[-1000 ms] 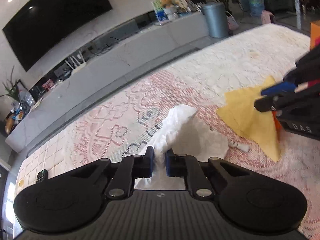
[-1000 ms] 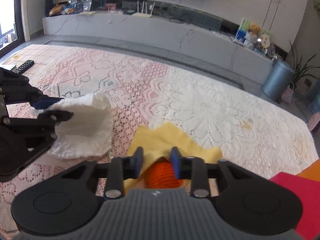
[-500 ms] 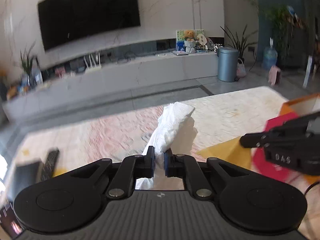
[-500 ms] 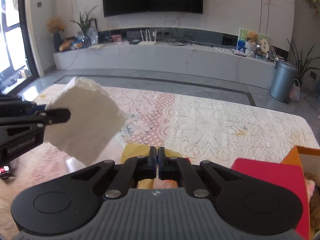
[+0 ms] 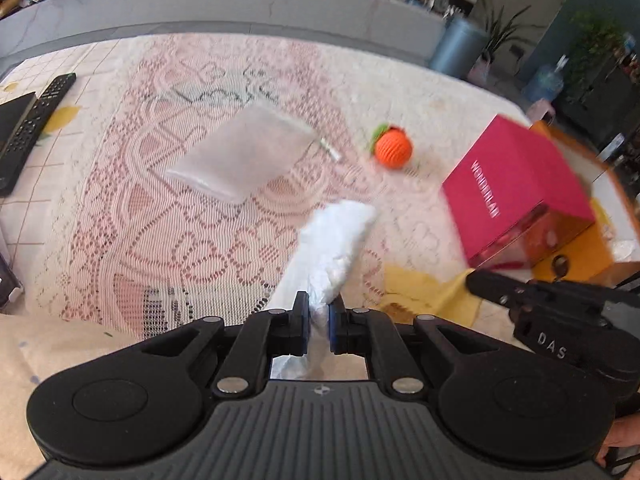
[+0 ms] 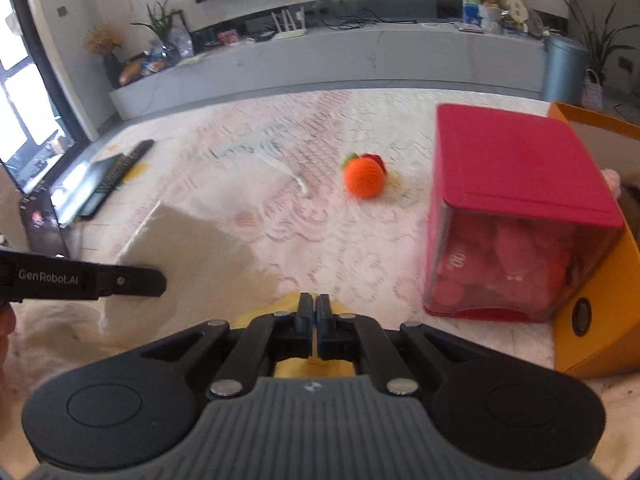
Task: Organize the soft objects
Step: 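Grasp the white cloth with the left tool while the right tool grasps the yellow cloth, then carry white and yellow cloths into the orange shoebox and open both tools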
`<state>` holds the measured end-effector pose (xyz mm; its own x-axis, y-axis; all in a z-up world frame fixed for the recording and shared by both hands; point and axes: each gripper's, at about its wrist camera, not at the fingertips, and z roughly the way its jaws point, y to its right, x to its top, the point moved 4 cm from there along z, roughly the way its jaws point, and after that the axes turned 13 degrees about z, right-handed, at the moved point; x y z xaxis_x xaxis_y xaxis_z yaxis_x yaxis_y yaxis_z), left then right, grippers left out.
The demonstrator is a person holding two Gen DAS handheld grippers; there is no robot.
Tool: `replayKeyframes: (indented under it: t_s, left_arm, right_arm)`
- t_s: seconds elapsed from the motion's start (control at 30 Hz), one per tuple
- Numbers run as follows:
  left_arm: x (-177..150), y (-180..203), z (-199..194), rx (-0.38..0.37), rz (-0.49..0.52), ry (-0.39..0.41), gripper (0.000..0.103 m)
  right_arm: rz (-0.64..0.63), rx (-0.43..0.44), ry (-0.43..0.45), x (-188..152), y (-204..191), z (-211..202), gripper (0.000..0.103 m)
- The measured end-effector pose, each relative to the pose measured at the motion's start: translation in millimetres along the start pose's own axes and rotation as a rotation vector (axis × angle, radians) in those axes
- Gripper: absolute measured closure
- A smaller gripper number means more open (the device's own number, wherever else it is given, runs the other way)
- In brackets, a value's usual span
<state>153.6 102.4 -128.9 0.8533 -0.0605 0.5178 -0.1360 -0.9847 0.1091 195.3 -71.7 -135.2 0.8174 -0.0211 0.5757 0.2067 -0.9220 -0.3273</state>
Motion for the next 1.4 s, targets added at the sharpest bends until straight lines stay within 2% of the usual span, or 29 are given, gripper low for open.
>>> replayKeyframes:
  t_s: [0.1,0.17,0.2,0.23,0.27,0.33,0.37,0.43,0.53,0.7,0.77,0.83,0.87,0.93,0.97,1.03,1.17,1.4]
  left_arm:
    - [-7.1,6.7,12.8,0.014,0.011,-0.021,0.092]
    - [-10.5,7.8,20.1,0.032,0.012,-0.034,0.089]
    - [-12.3,8.2,22.5,0.031,0.014,-0.034,0.087]
    - [-13.2,8.0,24.7,0.034,0.011,-0.037,0.078]
    - [-13.9,8.8,26.0,0.04,0.015,-0.039,0.077]
    - [-13.7,10.6,27.1,0.06,0.031,-0.036,0.073]
    - [-14.2,11.7,27.3,0.071,0.039,-0.036,0.065]
    - [-16.0,13.2,30.6,0.088,0.056,-0.051,0.057]
    - [-16.8,16.9,35.4,0.123,0.087,-0.07,0.043]
    - [-16.8,24.1,44.8,0.143,0.135,-0.102,0.034]
    - [-17.0,24.1,45.5,0.143,0.134,-0.102,0.035]
    - [-17.7,24.3,44.1,0.138,0.132,-0.096,0.043]
    - [-18.0,23.8,43.4,0.142,0.13,-0.092,0.05]
    - [-18.2,23.1,41.1,0.138,0.126,-0.08,0.066]
    - [-18.5,23.0,40.1,0.132,0.126,-0.075,0.073]
    - [-19.3,22.8,36.5,0.131,0.12,-0.058,0.081]
    - [-20.1,22.3,22.1,0.11,0.102,0.007,0.086]
    - [-16.2,29.5,-6.6,0.081,0.07,0.094,0.087]
  right_arm:
    - [0.003,0.001,-0.019,-1.6,4.5,11.5,0.103]
    - [0.009,0.021,-0.038,-3.0,6.0,16.7,0.099]
    - [0.008,0.027,-0.044,-4.2,6.3,19.1,0.098]
    - [0.005,0.034,-0.048,-6.5,5.5,20.4,0.097]
    - [0.005,0.04,-0.052,-7.6,5.6,22.5,0.092]
    - [0.013,0.055,-0.045,-9.4,5.0,23.2,0.061]
    - [0.016,0.064,-0.038,-9.6,5.1,22.8,0.056]
    - [0.014,0.066,-0.027,-9.3,4.3,22.3,0.042]
    - [-0.017,0.03,-0.025,-11.8,4.9,26.8,0.034]
    - [0.004,0.03,-0.056,-17.0,11.4,38.0,0.036]
    - [0.012,0.027,-0.062,-17.4,13.6,42.2,0.045]
    - [0.012,0.017,-0.053,-17.0,15.0,43.5,0.058]
    - [0.01,0.012,-0.051,-16.8,15.3,44.0,0.062]
    - [0.006,-0.002,-0.048,-17.9,15.2,44.0,0.086]
    - [0.006,-0.01,-0.044,-18.1,15.7,43.8,0.089]
    - [0.018,0.003,-0.046,-18.3,16.7,42.1,0.1]
    - [0.021,0.013,-0.013,-16.2,15.5,31.3,0.101]
    - [0.032,0.035,0.05,-9.9,11.4,0.1,0.101]
